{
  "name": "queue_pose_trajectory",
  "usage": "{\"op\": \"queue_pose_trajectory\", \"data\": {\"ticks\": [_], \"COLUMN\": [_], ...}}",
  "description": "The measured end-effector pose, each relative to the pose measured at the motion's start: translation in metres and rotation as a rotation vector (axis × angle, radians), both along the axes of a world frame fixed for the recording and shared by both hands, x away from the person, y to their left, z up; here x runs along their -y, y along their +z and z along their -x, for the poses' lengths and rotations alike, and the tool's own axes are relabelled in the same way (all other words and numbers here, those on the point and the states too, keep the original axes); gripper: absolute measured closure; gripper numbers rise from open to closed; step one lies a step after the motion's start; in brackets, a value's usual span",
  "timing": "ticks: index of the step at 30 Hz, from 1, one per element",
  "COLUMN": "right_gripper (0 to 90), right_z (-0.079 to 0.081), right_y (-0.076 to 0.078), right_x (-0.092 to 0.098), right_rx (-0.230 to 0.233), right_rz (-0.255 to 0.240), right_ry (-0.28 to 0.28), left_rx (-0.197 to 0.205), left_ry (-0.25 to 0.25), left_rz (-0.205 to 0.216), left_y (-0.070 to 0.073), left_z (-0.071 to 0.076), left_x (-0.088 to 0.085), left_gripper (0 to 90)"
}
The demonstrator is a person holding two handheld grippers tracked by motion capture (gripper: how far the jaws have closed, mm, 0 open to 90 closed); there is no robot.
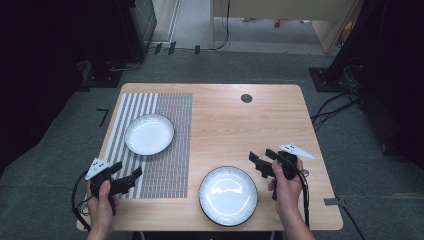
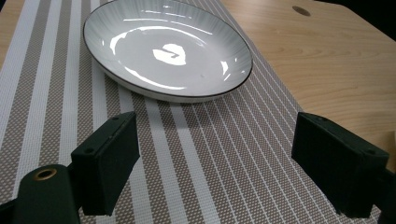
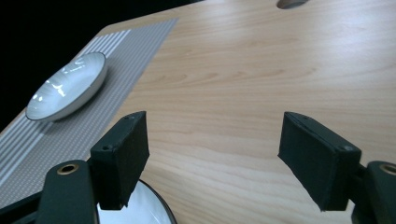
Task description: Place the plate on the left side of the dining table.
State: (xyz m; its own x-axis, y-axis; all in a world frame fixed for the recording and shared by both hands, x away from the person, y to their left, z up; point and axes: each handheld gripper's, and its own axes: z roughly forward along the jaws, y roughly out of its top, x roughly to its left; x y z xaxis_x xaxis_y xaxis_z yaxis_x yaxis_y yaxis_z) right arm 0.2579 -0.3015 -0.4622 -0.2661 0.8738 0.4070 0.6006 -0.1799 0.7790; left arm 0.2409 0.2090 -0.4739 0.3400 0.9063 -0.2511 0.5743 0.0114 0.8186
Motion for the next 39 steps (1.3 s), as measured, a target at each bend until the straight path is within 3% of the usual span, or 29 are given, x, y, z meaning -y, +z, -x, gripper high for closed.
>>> {"op": "queue_pose_trajectory", "data": {"ticks": [14,27,32,39], "right_gripper": [24.4,24.4,24.4,24.3], "right_z": [0.028,0.048,0.054,0.060], "right_y": [-0.021,-0.033,-0.039,-0.046], "right_x": [0.047,0.081,0.093,0.109], "right_rx": [-0.032,-0.044,-0.058,-0.079], "right_rz": [0.016,0.096,0.120,0.139], "right_ry": [-0.077,-0.142,-0.166,-0.202], "left_rx": [0.003,-0.030,-0.034,-0.045], "left_ry": [0.030,0.064,0.070,0.087], "left_rz": [-0.009,-0.038,-0.015,-0.024], "left_y": [-0.010,-0.025,-0.026,-0.029], "left_z": [0.019,0.026,0.027,0.026], "left_x": [-0.021,-0.045,-0.056,-0.068], "left_gripper": [14.0,14.0,14.0,14.0]}}
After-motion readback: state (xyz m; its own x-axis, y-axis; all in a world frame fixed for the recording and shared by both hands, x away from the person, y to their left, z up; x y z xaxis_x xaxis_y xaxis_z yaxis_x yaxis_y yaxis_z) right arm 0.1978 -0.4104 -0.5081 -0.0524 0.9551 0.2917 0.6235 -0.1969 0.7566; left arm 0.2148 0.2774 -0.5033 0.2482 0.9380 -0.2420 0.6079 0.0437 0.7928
